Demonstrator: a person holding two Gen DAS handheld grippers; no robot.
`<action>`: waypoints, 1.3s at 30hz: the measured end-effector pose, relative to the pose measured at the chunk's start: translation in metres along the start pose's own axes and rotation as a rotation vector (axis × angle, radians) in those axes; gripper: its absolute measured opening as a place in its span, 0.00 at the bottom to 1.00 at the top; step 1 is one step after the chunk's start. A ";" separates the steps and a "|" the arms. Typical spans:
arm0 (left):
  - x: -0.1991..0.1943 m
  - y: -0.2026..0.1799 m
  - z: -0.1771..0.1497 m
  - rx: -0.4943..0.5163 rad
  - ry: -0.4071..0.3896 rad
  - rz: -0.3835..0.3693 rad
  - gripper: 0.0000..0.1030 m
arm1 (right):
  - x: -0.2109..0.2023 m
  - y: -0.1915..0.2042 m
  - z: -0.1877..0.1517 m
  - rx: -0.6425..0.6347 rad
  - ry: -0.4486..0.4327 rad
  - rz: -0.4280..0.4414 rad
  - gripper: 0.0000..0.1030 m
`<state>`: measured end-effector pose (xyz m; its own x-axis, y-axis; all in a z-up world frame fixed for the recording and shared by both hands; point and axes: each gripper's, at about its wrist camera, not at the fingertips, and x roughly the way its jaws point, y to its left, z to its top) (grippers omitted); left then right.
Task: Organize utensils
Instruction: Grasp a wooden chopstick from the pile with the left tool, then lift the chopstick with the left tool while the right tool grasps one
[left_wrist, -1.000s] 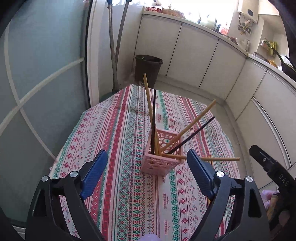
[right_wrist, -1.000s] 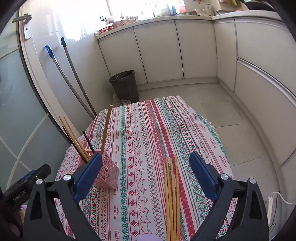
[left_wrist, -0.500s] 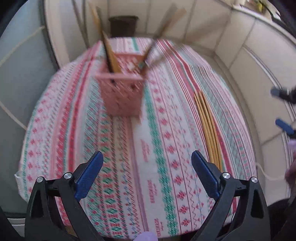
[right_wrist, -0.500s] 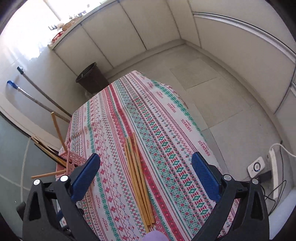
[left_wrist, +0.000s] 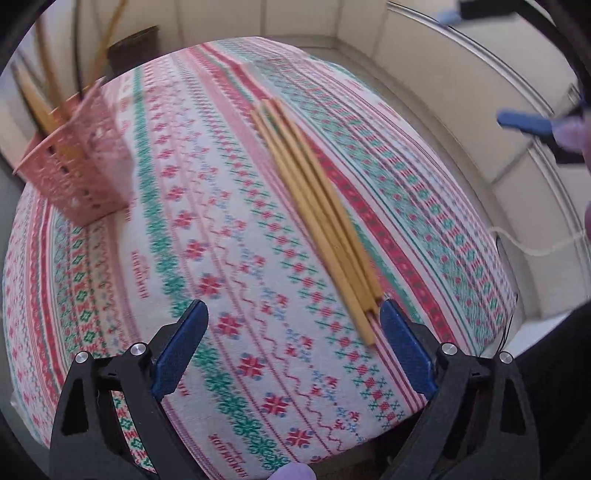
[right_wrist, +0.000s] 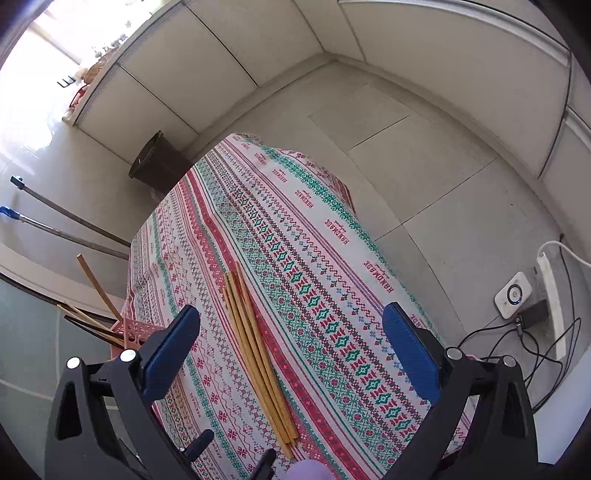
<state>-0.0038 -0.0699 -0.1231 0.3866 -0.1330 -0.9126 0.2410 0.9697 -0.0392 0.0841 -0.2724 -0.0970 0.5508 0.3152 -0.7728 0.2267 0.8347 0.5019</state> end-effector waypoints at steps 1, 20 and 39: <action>0.002 -0.006 -0.002 0.034 0.003 0.015 0.87 | 0.001 -0.002 0.001 0.010 0.005 0.004 0.93; 0.012 0.027 -0.005 -0.075 0.045 0.022 0.67 | 0.010 -0.002 0.000 0.031 0.045 0.029 0.93; -0.026 0.018 -0.006 -0.049 -0.106 -0.006 0.06 | 0.031 -0.004 -0.004 0.053 0.093 0.008 0.93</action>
<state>-0.0150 -0.0474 -0.1022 0.4776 -0.1575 -0.8643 0.2014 0.9772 -0.0668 0.0971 -0.2645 -0.1249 0.4762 0.3646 -0.8002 0.2663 0.8075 0.5264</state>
